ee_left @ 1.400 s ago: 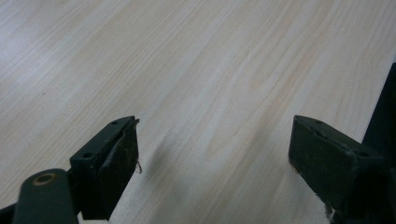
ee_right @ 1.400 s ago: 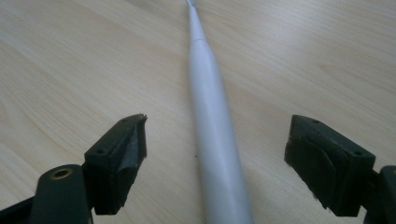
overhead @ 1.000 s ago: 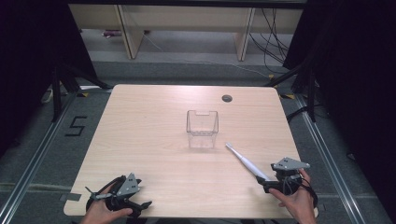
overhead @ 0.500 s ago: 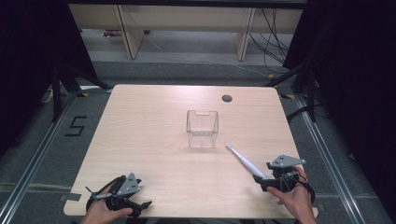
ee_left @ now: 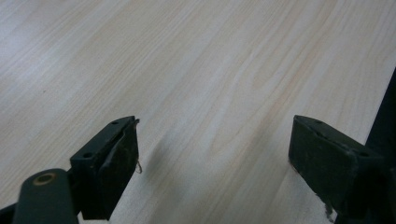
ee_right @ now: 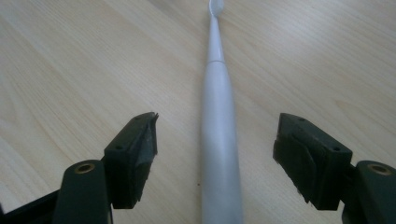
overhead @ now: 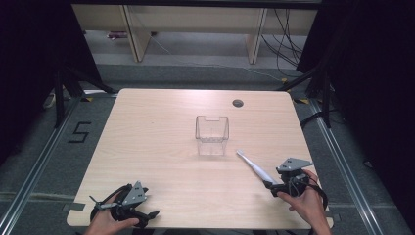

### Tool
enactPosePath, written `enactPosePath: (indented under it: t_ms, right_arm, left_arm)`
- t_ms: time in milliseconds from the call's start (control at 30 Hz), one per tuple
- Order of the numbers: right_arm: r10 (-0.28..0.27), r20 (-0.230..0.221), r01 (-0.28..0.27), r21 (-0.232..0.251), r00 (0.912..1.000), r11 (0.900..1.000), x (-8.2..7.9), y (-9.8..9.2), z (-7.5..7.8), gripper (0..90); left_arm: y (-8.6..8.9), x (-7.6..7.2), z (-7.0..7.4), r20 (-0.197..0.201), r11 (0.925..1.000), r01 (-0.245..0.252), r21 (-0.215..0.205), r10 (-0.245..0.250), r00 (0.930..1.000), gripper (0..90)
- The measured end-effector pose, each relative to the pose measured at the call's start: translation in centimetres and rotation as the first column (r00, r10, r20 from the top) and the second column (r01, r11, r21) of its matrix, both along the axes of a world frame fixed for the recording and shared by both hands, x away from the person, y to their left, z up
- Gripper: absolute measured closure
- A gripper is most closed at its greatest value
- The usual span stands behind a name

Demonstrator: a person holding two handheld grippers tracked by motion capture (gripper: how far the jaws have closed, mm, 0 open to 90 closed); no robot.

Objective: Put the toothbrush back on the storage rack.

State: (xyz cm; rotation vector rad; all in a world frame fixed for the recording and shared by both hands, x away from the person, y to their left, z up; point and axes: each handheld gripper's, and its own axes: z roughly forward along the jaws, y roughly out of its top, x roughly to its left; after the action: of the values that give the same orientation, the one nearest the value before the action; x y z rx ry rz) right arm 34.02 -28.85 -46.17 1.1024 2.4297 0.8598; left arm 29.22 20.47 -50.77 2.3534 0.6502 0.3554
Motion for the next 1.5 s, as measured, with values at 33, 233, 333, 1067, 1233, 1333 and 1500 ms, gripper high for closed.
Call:
enactPosePath:
  t_ms: [33,233,333,1067,1233,1333,1500]
  right_arm:
    - [-0.007,-0.002,0.007,0.003,1.0000,1.000,0.1,0.0,0.2,31.1]
    - [0.024,-0.003,-0.024,-0.020,0.9997,1.000,1.1,0.3,0.7,32.8]
    - [0.024,-0.032,-0.024,-0.021,0.9992,0.999,1.3,0.8,0.7,33.1]
    - [0.077,-0.181,-0.104,-0.145,0.9805,0.984,4.2,2.4,0.0,43.8]
    - [0.058,-0.203,-0.089,-0.146,0.9774,0.985,4.8,2.6,-0.4,47.0]
    - [0.067,-0.226,-0.104,-0.158,0.9718,0.982,5.1,2.6,-0.4,50.2]
    - [0.044,-0.266,-0.093,-0.174,0.9628,0.980,5.7,2.7,-0.6,54.2]
  left_arm:
    - [0.0,0.0,0.0,-0.003,1.0000,-0.003,0.000,0.003,1.0000,15.6]
    - [-0.1,-0.1,0.0,0.005,1.0000,0.008,0.002,-0.008,1.0000,15.5]
    - [0.0,-0.1,0.0,0.005,1.0000,0.004,0.000,-0.004,1.0000,15.5]
    - [0.0,0.0,0.0,0.003,1.0000,0.000,-0.002,0.000,1.0000,15.5]
    - [0.0,-0.1,0.0,0.004,1.0000,0.000,-0.003,0.000,1.0000,15.5]
    - [0.0,0.0,0.0,0.004,1.0000,0.002,0.000,-0.002,1.0000,15.5]
    - [0.0,0.0,-0.1,-0.004,1.0000,0.000,0.006,0.000,1.0000,15.5]
